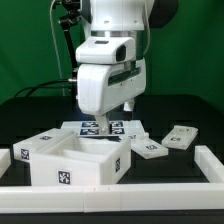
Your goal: Assemble cabinet
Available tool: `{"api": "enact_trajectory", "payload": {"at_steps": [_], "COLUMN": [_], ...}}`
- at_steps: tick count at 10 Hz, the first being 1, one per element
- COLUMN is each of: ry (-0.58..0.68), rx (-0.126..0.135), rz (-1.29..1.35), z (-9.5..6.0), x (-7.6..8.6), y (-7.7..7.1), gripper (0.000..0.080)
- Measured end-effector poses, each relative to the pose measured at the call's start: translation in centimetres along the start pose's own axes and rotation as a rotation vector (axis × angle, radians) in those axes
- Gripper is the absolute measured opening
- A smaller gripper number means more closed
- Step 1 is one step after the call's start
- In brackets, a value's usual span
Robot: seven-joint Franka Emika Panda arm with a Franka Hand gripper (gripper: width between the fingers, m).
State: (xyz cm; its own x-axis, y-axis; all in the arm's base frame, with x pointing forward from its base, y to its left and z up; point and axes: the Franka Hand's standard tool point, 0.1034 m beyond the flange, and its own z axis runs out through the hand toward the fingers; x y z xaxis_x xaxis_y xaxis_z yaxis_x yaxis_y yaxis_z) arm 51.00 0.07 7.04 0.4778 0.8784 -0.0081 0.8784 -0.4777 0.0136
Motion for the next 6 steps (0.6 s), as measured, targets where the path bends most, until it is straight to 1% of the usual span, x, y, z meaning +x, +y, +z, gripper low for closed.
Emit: {"api": "enact_trajectory", "payload": {"at_steps": [1,2,3,4,6], "ry": [-0.001,0.006,0.003,0.001,0.0], "rx": [0.002,-0.007,0.001,0.008,0.015], "rz": [0.0,-0.004,0.002,0.002,0.002], "z": [0.1,1.0,1.7,2.2,2.9], "x": [-0.1,-0.7,-1.1,-1.1,-0.8], "y": [0.0,0.2,0.0,-0.2,0.1], "gripper": [0.0797,0.0797,0.0797,0.0797,0.0797]}}
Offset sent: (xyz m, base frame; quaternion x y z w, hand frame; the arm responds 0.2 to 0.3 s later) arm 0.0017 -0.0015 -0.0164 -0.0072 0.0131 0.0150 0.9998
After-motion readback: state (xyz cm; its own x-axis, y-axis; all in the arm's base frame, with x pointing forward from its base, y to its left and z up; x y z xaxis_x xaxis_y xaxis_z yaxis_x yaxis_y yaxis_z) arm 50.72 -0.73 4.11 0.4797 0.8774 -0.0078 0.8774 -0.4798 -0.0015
